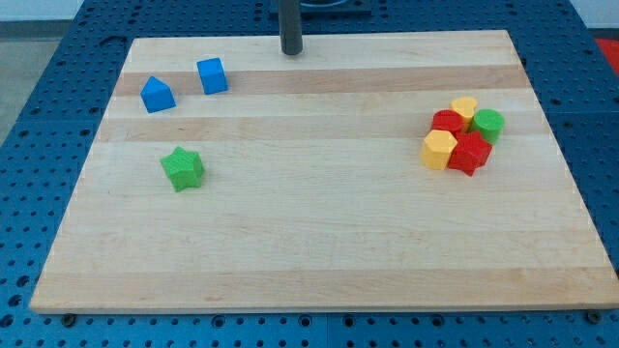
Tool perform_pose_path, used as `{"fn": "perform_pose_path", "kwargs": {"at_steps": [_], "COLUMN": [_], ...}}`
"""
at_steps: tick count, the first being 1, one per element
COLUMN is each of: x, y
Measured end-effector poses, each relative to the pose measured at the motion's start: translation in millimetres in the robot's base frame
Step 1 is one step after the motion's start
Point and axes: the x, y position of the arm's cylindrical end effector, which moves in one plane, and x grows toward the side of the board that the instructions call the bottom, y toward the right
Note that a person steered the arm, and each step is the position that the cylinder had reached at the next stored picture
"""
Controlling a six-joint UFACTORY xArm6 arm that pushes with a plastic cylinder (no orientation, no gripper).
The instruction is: Nudge the blue cube towards right
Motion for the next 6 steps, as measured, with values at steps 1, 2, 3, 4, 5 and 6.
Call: {"fn": "perform_pose_path", "kwargs": {"at_steps": [1, 2, 3, 4, 5, 6], "x": [0.0, 0.6, 14.4, 19.8, 29.0, 76.0], "y": [-6.1, -29.9, -82.1, -113.4, -124.8, -124.8]}}
